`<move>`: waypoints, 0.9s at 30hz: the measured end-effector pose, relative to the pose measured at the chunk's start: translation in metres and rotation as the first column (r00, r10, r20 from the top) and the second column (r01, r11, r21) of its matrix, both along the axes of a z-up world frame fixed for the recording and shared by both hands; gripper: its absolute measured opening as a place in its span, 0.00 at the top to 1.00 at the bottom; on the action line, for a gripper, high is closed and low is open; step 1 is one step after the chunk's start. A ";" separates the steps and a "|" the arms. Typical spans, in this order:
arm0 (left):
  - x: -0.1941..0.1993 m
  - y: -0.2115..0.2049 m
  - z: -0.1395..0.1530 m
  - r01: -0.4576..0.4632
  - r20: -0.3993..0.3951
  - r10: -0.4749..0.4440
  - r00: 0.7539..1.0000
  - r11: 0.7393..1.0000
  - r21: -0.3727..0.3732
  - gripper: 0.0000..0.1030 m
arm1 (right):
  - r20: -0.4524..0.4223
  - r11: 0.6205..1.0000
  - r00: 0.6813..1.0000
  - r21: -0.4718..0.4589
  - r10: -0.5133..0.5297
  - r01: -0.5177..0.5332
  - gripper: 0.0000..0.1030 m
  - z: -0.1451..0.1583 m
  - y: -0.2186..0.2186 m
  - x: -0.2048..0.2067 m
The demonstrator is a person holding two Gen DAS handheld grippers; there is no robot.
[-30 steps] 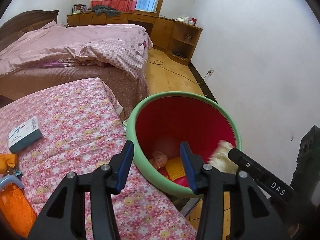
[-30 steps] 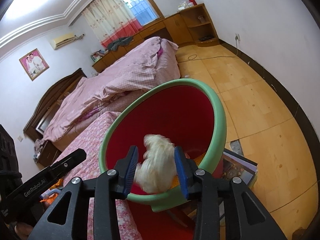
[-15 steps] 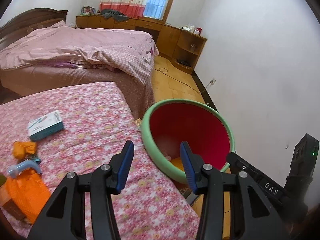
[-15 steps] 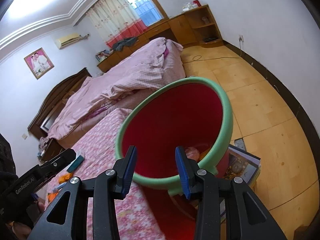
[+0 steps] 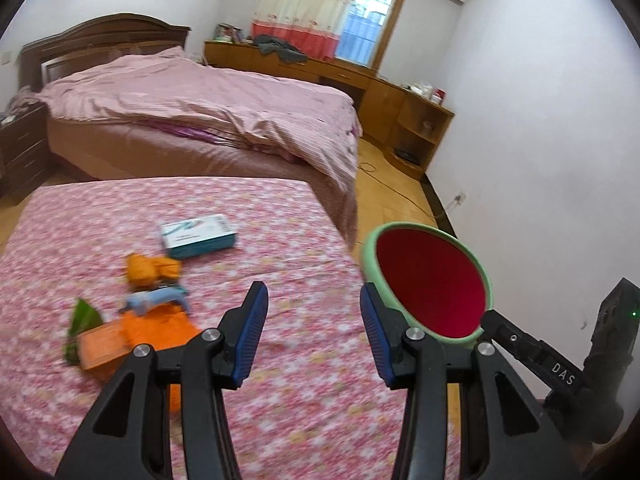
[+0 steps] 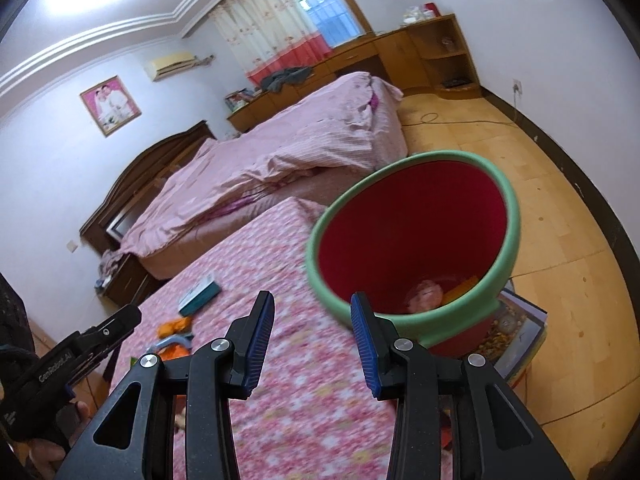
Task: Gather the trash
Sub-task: 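Move both tools back over the remaining trash on the bed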
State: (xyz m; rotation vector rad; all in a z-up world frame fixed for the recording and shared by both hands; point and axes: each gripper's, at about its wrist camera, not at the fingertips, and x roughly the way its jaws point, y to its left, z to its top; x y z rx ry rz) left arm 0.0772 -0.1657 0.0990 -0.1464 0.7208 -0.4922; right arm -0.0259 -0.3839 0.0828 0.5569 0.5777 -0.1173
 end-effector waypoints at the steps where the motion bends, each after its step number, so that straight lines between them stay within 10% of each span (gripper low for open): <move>1: -0.002 0.007 0.001 -0.012 -0.001 0.012 1.000 1.000 0.002 0.54 | -0.003 1.000 1.000 -0.001 0.008 -0.008 0.61 0.000 0.004 0.000; 27: 0.014 0.173 -0.049 -0.339 -0.099 0.342 0.934 0.940 0.045 0.54 | -0.137 0.988 0.979 -0.013 0.149 -0.152 0.61 -0.029 0.079 0.031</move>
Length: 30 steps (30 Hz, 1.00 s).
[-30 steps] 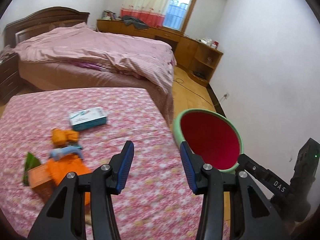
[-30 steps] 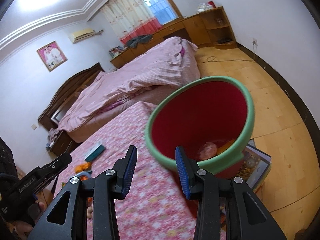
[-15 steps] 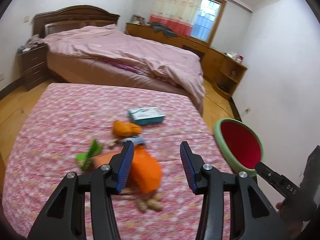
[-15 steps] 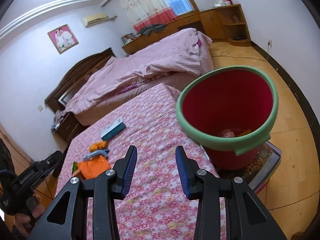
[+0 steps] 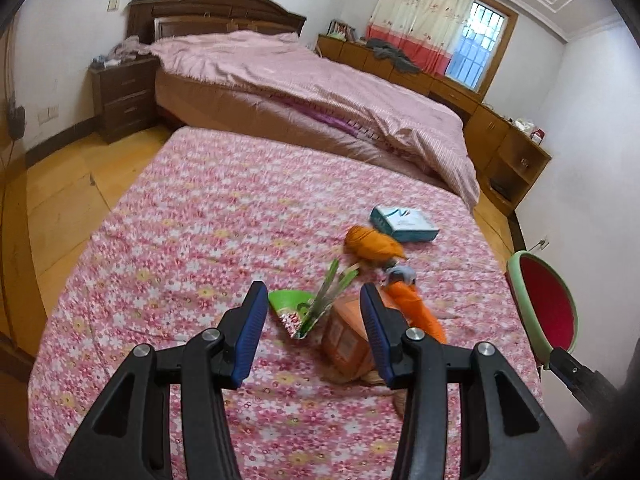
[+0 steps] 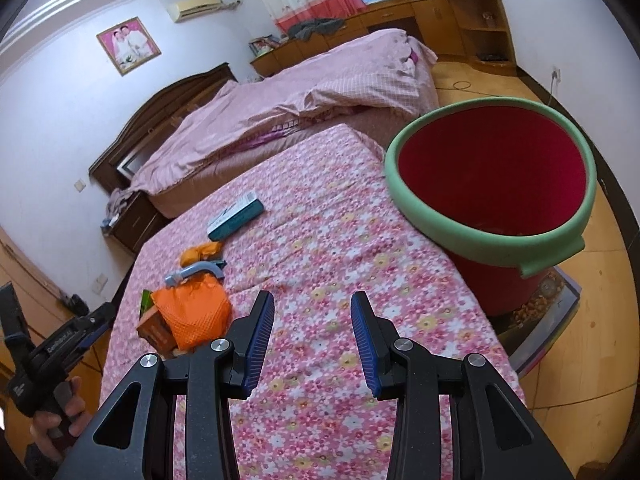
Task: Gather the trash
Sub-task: 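Move both tools back over the remaining trash on the bed, then grasp the green packet with left tool while right tool grasps orange mesh bag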
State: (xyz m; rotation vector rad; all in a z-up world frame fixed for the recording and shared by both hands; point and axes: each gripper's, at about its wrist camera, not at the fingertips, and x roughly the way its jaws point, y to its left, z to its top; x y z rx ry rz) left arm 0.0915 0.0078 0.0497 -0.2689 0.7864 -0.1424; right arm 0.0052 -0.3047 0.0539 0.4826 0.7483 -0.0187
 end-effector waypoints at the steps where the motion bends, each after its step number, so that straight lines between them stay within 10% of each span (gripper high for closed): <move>1: 0.002 0.000 -0.004 0.002 -0.009 -0.002 1.000 1.000 -0.005 0.54 | -0.005 1.000 1.000 -0.002 0.000 0.000 0.60 -0.001 0.000 0.001; 30: 0.054 0.003 -0.054 0.008 -0.085 -0.012 0.996 0.998 -0.056 0.59 | -0.092 0.997 0.994 -0.040 0.055 -0.059 0.60 -0.020 0.025 0.027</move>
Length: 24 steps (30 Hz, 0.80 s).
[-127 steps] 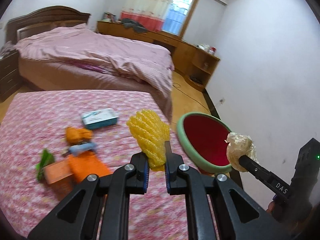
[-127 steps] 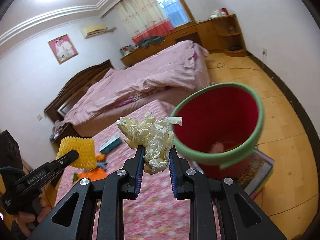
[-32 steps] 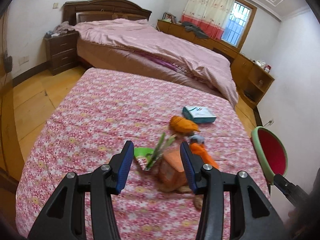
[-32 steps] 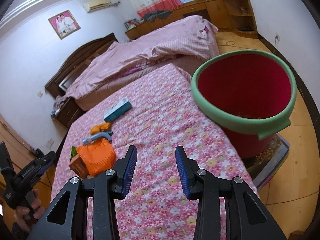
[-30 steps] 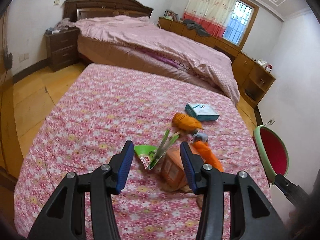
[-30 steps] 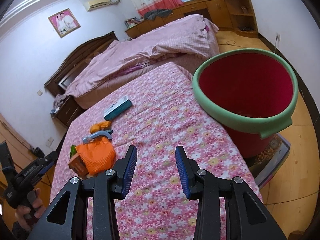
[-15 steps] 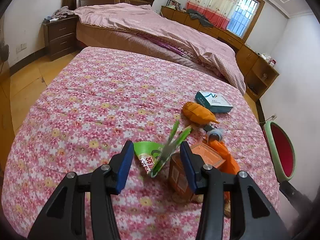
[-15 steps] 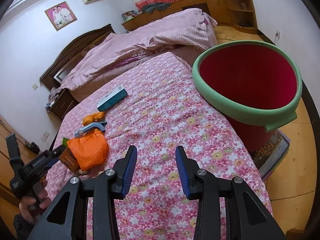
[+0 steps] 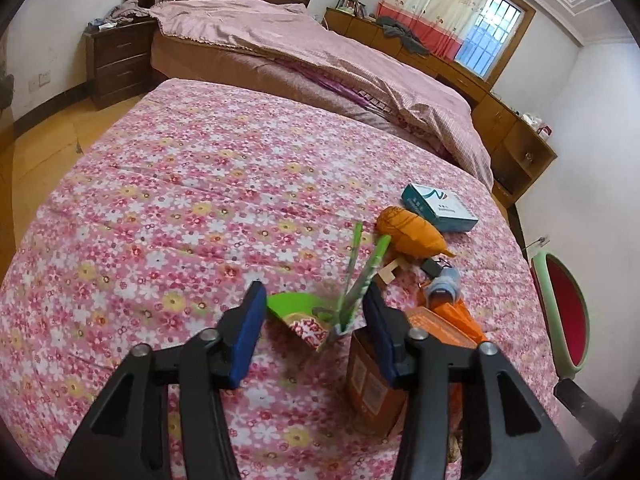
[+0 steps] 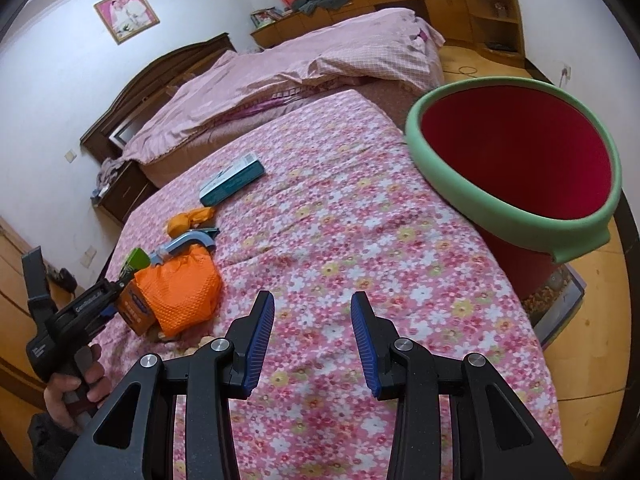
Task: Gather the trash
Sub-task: 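Grasp the green packet with left tool while right tool grasps orange mesh bag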
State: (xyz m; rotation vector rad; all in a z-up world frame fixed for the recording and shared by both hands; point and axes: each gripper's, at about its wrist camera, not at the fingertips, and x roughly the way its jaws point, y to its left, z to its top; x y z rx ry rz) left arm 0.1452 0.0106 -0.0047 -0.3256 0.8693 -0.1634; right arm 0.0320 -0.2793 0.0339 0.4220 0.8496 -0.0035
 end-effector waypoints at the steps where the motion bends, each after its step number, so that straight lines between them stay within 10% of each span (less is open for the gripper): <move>1: 0.000 0.001 0.000 0.010 0.004 -0.010 1.000 1.000 -0.017 0.69 | 0.001 1.000 1.000 -0.002 0.006 -0.006 0.60 0.000 0.002 0.002; 5: -0.002 0.001 0.003 0.046 0.023 -0.044 0.999 0.997 -0.055 0.95 | -0.002 0.999 0.999 -0.007 0.045 -0.045 0.60 0.000 0.015 0.012; 24: -0.046 0.047 0.024 -0.046 0.093 0.054 0.994 0.995 -0.084 0.96 | -0.023 0.976 0.977 0.062 0.212 -0.210 0.49 -0.017 0.085 0.063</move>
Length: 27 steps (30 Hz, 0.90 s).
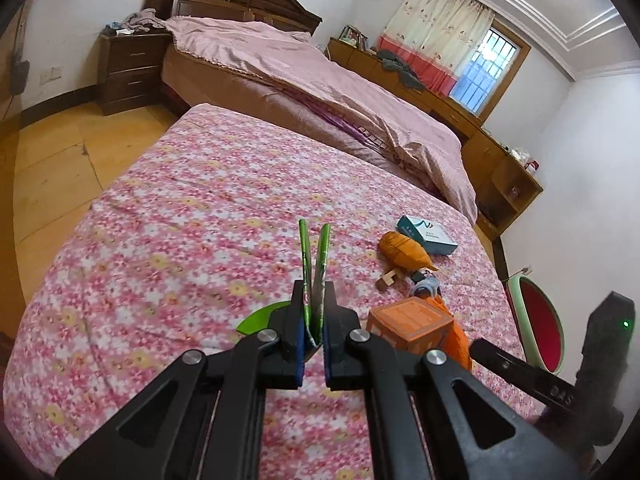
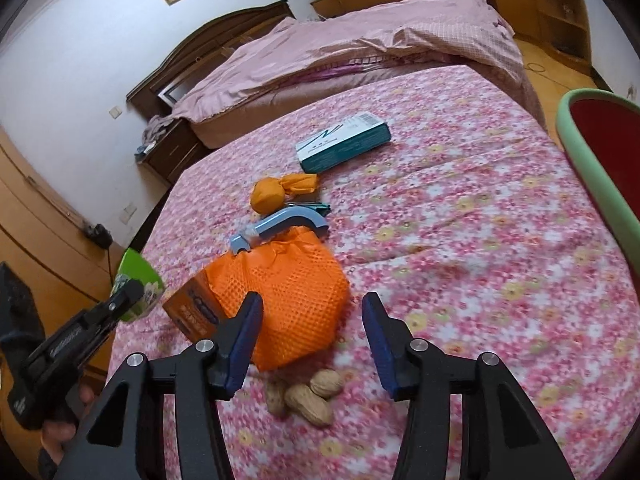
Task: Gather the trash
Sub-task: 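Grasp the green packet with left tool while right tool grasps orange mesh bag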
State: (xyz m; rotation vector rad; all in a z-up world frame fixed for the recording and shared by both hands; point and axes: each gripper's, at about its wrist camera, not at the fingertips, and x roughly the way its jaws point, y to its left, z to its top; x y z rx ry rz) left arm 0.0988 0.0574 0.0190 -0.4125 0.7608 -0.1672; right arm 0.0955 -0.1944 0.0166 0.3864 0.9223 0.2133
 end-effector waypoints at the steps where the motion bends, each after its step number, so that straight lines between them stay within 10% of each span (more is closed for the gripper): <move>1: -0.001 0.001 -0.001 0.000 0.000 0.000 1.000 1.000 -0.002 0.96 | -0.009 1.000 1.000 -0.001 -0.003 0.003 0.49 -0.003 0.002 0.002; 7: -0.009 0.003 -0.001 0.004 0.001 -0.004 1.000 1.000 -0.014 0.96 | -0.019 1.000 1.000 0.029 -0.009 0.009 0.52 -0.015 0.004 0.005; 13: -0.020 0.001 0.005 0.022 0.018 -0.022 1.000 1.000 -0.015 0.96 | -0.004 0.998 1.000 0.056 -0.002 0.002 0.89 -0.012 0.005 -0.005; 27: -0.045 -0.021 0.037 0.087 0.086 -0.085 0.993 0.996 -0.016 0.96 | 0.183 0.993 0.977 0.078 -0.106 0.093 0.94 0.048 -0.034 -0.060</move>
